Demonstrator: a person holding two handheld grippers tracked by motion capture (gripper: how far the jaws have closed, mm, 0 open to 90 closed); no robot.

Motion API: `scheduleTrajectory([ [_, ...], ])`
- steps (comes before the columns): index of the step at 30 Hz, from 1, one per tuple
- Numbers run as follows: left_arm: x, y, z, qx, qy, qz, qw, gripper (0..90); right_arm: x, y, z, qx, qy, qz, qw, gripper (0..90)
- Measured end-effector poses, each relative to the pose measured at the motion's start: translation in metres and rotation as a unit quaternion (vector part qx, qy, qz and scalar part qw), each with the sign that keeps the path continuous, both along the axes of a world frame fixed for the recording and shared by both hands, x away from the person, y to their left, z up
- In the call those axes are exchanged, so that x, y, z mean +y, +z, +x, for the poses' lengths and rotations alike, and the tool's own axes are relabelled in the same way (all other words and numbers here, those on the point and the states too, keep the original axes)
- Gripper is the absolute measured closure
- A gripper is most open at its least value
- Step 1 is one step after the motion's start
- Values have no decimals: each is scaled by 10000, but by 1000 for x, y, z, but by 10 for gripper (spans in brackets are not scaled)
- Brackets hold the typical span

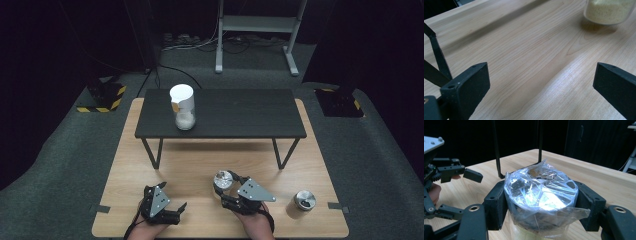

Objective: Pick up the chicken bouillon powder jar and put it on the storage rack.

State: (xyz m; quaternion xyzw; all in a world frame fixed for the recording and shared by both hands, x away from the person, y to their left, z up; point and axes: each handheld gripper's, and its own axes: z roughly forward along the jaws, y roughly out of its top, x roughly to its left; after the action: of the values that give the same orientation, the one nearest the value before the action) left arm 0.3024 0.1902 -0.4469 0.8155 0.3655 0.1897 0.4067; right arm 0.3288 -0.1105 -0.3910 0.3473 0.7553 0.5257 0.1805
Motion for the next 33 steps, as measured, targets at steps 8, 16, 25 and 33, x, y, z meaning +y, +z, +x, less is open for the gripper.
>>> scheduleTrajectory([
  [8,0,0,0,-1,-11,3,10000,11,-13,13,0,-177,-169,-3,9997,350],
  [16,0,0,0,-6,-14,4,10000,11,-23,27,2,-324,-266,-17,9991,350],
  [25,0,0,0,-17,-29,5,10000,11,-29,46,7,-514,-367,19,9980,350],
  [33,0,0,0,-14,-35,-10,10000,11,-32,63,14,-671,-425,95,9968,351],
])
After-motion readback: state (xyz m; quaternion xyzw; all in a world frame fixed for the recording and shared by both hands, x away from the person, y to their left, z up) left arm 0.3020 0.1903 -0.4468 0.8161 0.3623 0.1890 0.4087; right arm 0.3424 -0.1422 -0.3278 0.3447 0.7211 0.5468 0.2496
